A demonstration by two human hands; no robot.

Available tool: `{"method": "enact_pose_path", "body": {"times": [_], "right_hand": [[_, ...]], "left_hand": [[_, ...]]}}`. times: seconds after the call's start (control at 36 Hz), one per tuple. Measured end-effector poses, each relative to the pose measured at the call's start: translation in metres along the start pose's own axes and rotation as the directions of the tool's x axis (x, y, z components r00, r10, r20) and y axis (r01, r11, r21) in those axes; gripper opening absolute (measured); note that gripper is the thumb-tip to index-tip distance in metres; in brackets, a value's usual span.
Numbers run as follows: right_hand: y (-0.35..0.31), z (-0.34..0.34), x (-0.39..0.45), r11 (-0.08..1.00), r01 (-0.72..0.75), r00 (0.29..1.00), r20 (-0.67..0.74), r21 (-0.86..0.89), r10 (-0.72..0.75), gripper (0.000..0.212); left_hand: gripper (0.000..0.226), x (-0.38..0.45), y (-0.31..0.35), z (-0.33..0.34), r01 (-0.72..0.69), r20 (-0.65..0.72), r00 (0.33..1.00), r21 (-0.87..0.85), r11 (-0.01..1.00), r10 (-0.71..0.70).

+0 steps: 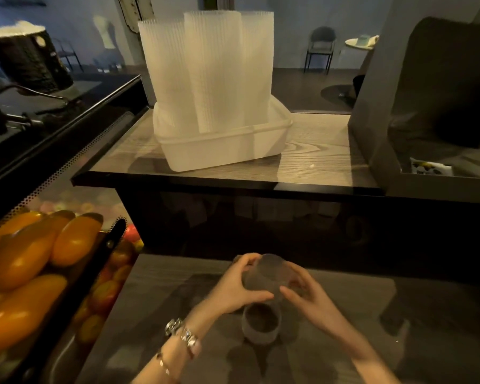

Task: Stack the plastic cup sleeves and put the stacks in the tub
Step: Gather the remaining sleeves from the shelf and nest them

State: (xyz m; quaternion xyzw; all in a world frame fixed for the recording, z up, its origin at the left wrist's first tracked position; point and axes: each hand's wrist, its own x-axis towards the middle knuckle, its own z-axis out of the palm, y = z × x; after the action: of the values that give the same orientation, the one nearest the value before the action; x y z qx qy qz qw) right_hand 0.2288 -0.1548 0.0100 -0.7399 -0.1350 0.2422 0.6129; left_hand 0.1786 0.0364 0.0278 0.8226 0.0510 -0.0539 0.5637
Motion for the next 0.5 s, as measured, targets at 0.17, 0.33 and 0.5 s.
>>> {"method": "enact_pose_path", "body": {"times": [0.17,0.33,0.5], "right_hand": [[0.014,0.016,-0.026,0.999,-0.002,0.998,0.056,0.052,-0.001,0.062],[0.018,0.026,-0.031,0.995,-0.042,0.998,0.051,0.094,0.037,0.055],[0.022,0.03,-0.037,0.998,-0.06,0.995,0.077,-0.009,0.061,0.062]], "left_hand": [[0.07,-0.034,-0.029,0.027,0.043,-0.099,0.994,-0.055,0.998,-0.049],[0.075,-0.045,-0.045,0.042,0.058,-0.143,0.986,-0.154,0.986,-0.08],[0.08,-0.053,-0.055,0.042,0.021,-0.111,0.993,-0.122,0.992,-0.034]]}}
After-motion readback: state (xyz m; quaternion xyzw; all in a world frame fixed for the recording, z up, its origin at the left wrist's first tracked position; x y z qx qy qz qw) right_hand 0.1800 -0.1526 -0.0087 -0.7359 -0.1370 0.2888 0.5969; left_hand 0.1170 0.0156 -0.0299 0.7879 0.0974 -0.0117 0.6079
